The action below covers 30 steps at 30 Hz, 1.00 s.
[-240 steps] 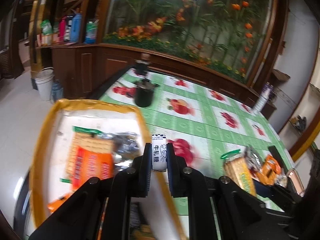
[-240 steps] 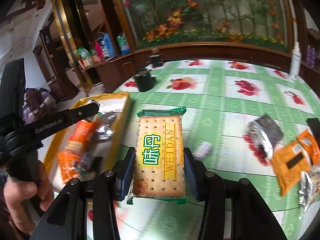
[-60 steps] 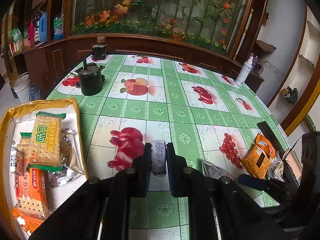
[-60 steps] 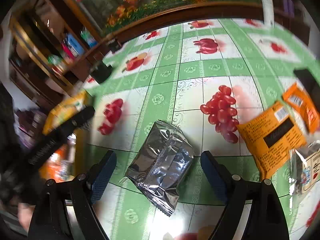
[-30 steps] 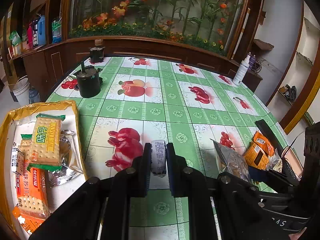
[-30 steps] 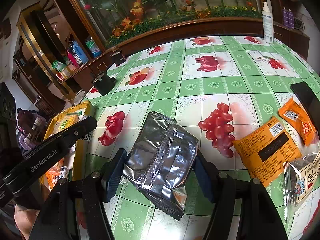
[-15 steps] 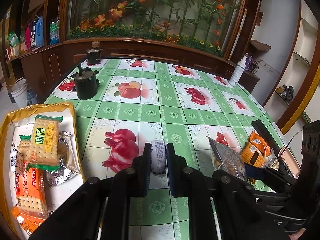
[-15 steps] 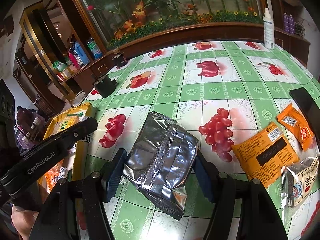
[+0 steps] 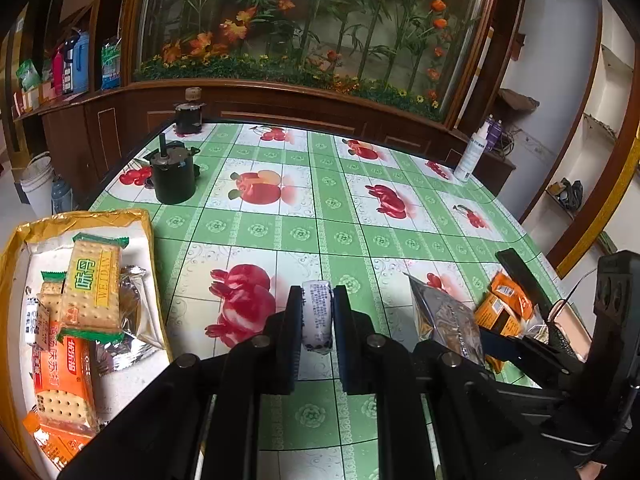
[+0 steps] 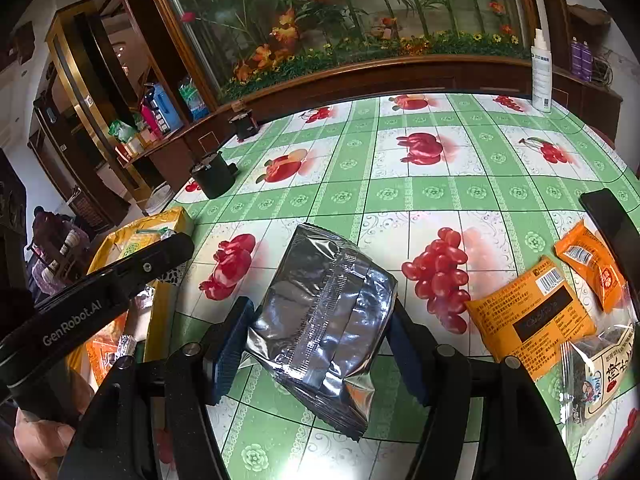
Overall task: Organize snacks
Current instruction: 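Carry the milk candy with left while right carries silver bag over tray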
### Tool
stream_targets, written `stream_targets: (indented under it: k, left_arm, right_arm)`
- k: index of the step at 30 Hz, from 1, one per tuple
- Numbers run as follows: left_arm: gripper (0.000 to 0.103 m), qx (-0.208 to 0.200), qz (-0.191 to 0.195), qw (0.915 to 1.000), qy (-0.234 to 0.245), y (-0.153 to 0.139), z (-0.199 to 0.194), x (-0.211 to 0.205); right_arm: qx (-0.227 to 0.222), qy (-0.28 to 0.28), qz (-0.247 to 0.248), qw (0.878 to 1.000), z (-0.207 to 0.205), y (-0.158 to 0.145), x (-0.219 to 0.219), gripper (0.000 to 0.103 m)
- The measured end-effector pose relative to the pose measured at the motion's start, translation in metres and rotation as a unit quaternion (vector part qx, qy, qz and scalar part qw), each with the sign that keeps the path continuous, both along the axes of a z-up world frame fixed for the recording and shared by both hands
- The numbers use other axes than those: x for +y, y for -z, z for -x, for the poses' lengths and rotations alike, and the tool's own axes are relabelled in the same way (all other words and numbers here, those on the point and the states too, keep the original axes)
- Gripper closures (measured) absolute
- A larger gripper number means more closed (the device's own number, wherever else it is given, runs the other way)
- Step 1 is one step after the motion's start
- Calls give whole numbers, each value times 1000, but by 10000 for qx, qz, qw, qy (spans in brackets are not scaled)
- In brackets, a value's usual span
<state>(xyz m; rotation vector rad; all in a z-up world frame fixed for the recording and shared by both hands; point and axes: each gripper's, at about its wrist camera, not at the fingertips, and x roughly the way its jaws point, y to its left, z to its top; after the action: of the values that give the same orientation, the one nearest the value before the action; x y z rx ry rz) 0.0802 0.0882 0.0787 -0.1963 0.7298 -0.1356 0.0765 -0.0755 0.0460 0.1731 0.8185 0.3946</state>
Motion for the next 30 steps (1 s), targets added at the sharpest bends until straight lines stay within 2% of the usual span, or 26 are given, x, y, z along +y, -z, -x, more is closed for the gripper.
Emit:
stream_targets:
  k: [8,16,23,30]
  left_arm:
    - [89,-7,-18,9999,-119,-8,26,13]
    - [89,-89,-56,9986,-521,-19,56,54]
    - [89,-41,-77,9942,-1070,-18,81,112]
    - [89,170,63,9905,-1361,1,91,151]
  right_arm:
    - [-103,-11,-42,9999,2,-4,-3,32]
    - [-236,-358,-54,9991,14,-11,11,32]
    - [-327,-916,-38,9952,37,-18,48,32]
    - [-334,-1631,-140,9859,69,-23,104,32]
